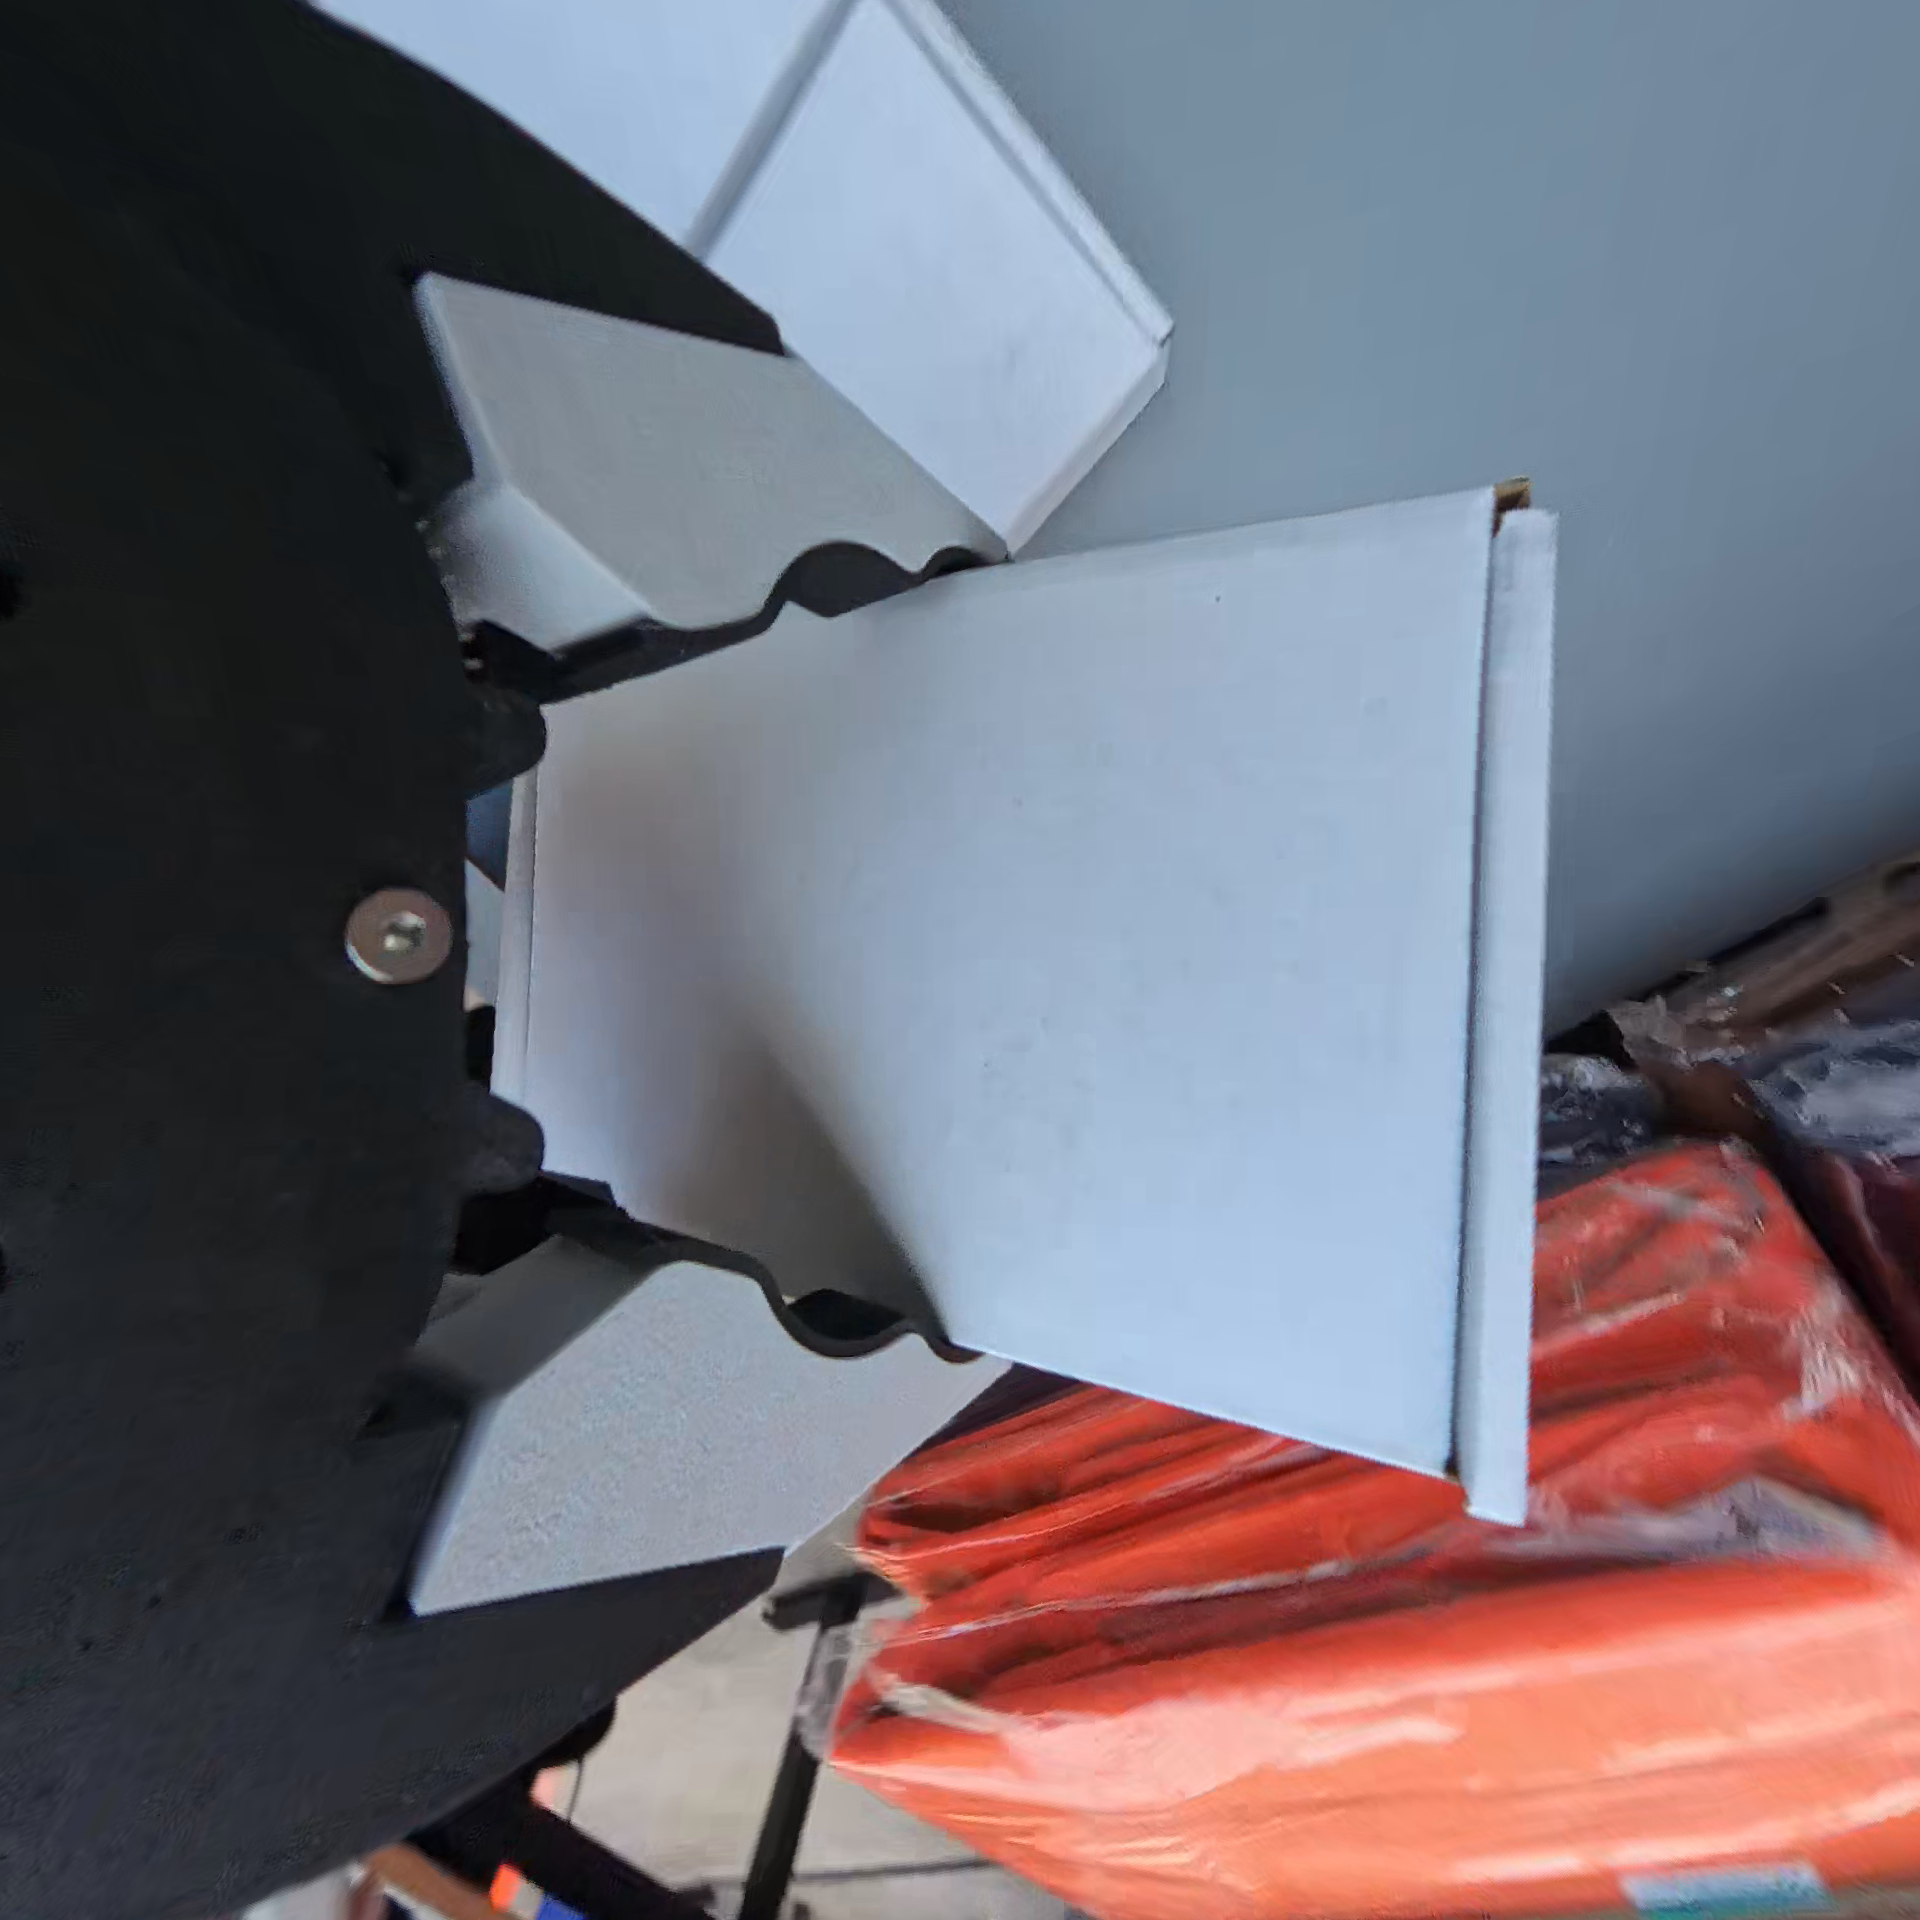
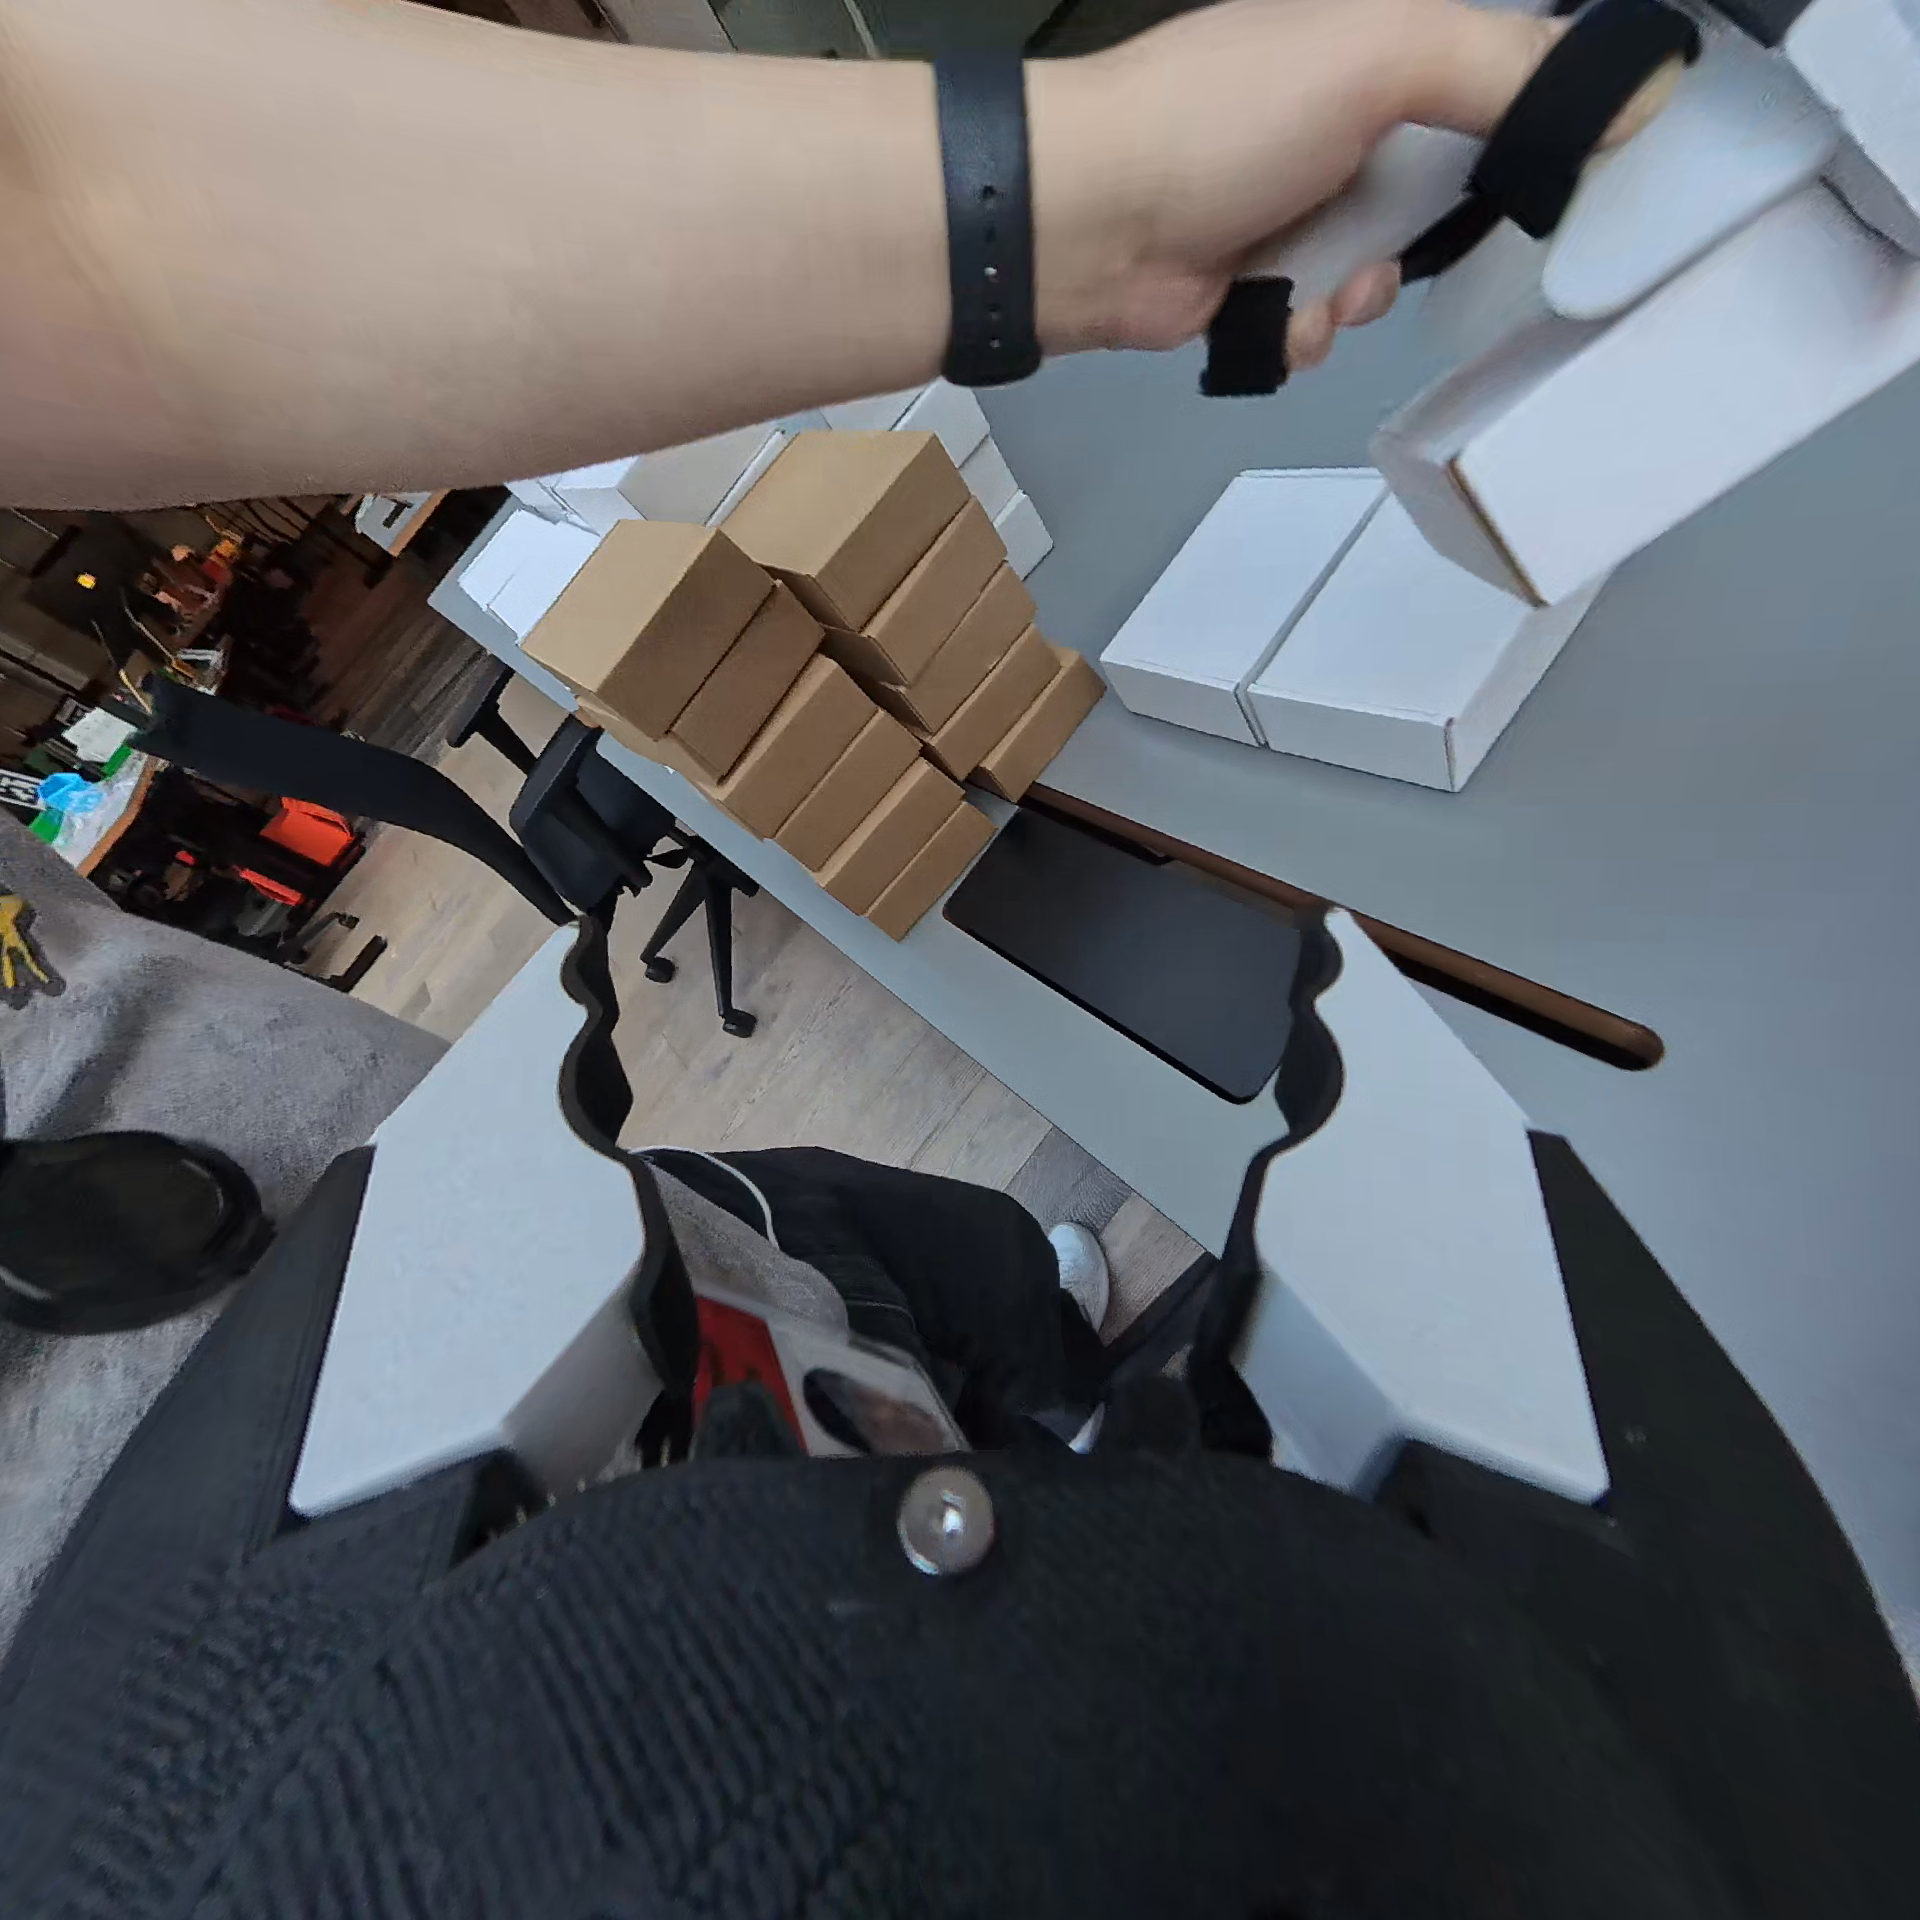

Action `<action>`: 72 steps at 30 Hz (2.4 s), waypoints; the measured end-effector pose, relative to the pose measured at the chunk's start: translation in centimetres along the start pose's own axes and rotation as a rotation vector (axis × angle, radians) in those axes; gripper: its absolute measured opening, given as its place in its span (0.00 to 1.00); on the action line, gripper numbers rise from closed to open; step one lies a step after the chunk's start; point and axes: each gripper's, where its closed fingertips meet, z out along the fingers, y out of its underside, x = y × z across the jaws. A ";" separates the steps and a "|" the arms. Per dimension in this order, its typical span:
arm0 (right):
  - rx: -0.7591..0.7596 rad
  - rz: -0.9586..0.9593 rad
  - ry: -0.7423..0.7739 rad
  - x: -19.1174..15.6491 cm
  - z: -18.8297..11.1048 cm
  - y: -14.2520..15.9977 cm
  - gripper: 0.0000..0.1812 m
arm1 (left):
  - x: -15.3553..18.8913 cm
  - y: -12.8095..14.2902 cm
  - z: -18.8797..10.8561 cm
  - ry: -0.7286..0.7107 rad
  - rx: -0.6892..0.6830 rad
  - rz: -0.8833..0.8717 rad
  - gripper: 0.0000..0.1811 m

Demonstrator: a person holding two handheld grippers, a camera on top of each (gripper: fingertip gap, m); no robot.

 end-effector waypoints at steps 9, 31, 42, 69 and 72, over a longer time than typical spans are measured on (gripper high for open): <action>-0.062 0.086 0.115 8.9 2.8 3.4 0.71 | -5.4 3.3 13.7 -0.279 -0.099 -0.421 0.74; -0.307 0.227 0.289 29.6 16.7 1.8 0.60 | -23.2 10.4 -5.0 -0.334 0.133 -0.644 0.59; -0.356 0.360 0.352 30.6 19.7 3.0 0.49 | -26.0 12.3 -4.1 -0.362 0.081 -0.768 0.55; -0.471 0.339 0.242 34.0 30.2 -4.1 0.49 | -34.7 7.1 -2.9 -0.373 0.041 -0.758 0.60; -0.514 0.333 0.238 34.0 35.0 -6.4 0.50 | -39.3 5.7 -4.8 -0.390 0.041 -0.745 0.59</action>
